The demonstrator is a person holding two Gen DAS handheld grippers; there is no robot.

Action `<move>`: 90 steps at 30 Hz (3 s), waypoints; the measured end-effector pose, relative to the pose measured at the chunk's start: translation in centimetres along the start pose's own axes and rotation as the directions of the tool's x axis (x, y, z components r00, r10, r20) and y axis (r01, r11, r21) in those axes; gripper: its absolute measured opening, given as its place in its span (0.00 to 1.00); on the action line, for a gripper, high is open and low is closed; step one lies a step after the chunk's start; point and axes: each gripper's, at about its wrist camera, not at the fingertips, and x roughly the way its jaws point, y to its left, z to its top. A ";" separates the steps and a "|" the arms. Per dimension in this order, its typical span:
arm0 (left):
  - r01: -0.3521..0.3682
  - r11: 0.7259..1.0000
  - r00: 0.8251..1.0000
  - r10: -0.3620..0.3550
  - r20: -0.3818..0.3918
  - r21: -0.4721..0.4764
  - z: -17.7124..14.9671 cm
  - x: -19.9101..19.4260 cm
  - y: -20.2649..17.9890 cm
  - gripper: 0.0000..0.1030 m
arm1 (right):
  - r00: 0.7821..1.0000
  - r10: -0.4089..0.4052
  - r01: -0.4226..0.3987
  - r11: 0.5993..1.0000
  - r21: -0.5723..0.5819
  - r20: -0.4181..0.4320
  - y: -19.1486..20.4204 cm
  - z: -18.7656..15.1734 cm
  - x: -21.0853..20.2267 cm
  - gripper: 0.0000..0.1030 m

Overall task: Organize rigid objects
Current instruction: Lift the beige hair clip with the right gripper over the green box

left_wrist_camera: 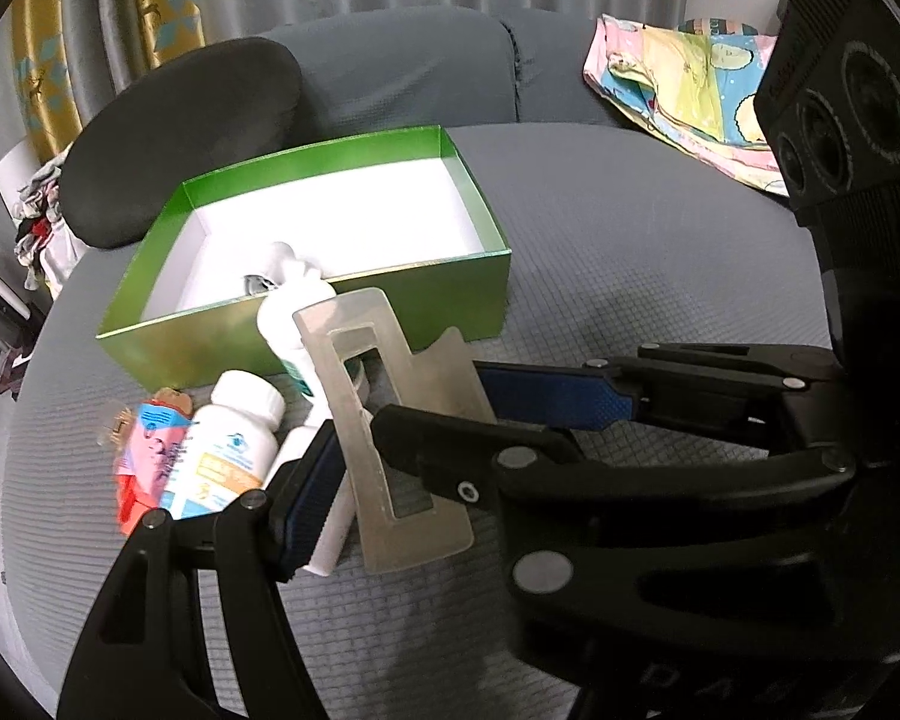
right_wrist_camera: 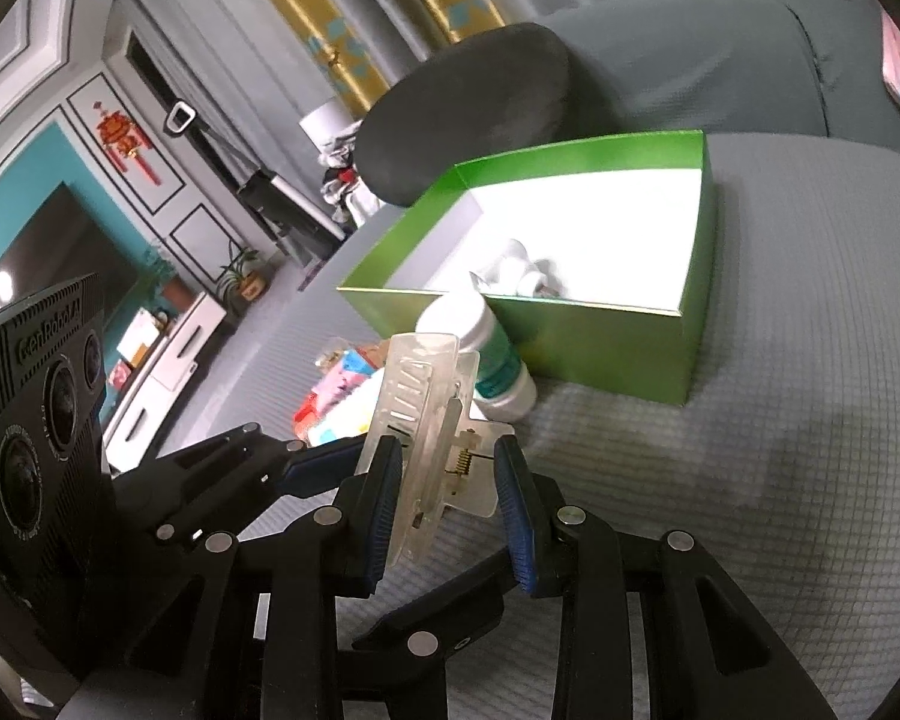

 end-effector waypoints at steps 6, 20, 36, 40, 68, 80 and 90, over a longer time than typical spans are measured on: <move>-0.004 1.000 1.000 0.003 0.030 0.004 0.0 -1.5 0.5 0.63 | 1.000 -0.011 0.012 1.000 -0.022 0.017 1.7 0.7 -0.8 0.34; 0.028 0.999 0.997 -0.031 0.074 0.035 1.6 -3.4 2.0 0.63 | 0.997 -0.068 0.070 0.997 -0.040 0.045 3.8 2.5 -1.8 0.34; 0.064 0.996 0.989 -0.071 0.131 0.057 6.0 -3.2 4.9 0.63 | 0.989 -0.118 0.124 0.990 -0.069 0.089 4.7 7.7 -0.7 0.34; 0.063 0.996 0.988 -0.070 0.135 0.056 7.0 -2.5 5.9 0.63 | 0.989 -0.120 0.127 0.989 -0.073 0.091 4.4 8.9 0.0 0.34; 0.078 0.996 0.994 -0.081 0.075 0.039 11.4 4.5 10.0 0.63 | 0.991 -0.126 0.128 0.991 -0.041 0.034 0.2 13.5 6.3 0.34; 0.108 0.994 0.994 -0.108 0.018 0.021 11.9 7.8 10.9 0.63 | 0.991 -0.136 0.136 0.991 -0.010 -0.016 -1.6 14.1 8.8 0.34; 0.117 0.993 0.992 -0.117 -0.041 0.010 12.0 10.4 11.4 0.63 | 0.989 -0.135 0.136 0.991 0.014 -0.064 -2.8 13.9 11.1 0.34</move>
